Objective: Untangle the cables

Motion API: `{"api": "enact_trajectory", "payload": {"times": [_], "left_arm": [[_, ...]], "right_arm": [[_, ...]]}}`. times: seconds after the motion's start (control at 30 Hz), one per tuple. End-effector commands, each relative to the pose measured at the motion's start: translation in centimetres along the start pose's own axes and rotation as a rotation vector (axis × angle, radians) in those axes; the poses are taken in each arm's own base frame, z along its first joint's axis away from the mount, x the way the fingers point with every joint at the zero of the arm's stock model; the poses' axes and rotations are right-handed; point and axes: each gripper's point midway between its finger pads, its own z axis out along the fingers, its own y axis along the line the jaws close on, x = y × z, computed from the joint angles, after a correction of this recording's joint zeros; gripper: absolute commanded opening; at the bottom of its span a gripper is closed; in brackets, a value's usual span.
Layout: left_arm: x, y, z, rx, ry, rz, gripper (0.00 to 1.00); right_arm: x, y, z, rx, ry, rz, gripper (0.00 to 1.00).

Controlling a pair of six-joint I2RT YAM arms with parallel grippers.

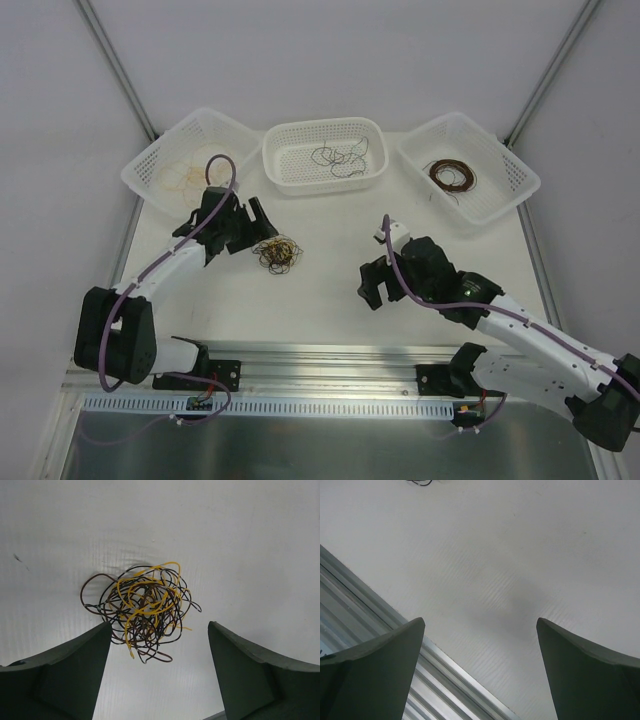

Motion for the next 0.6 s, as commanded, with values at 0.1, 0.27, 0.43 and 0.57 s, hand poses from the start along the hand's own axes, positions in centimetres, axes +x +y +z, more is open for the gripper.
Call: {"api": "enact_trajectory", "payload": {"times": [0.1, 0.27, 0.43, 0.57], "left_arm": [[1.3, 0.8, 1.1, -0.037, 0.030, -0.008, 0.66], [2.6, 2.1, 0.6, -0.061, 0.036, -0.022, 0.58], [3.3, 2.4, 0.3, -0.060, 0.037, -0.020, 0.54], [3.3, 2.5, 0.4, -0.062, 0.044, -0.018, 0.44]], "right_arm": [[-1.2, 1.3, 0.4, -0.049, -0.044, 0.020, 0.99], [-1.1, 1.3, 0.6, -0.047, -0.035, 0.017, 1.00], [-1.4, 1.5, 0.9, -0.049, -0.029, 0.011, 1.00], [-1.4, 2.3, 1.2, -0.083, -0.016, 0.006, 1.00]]}}
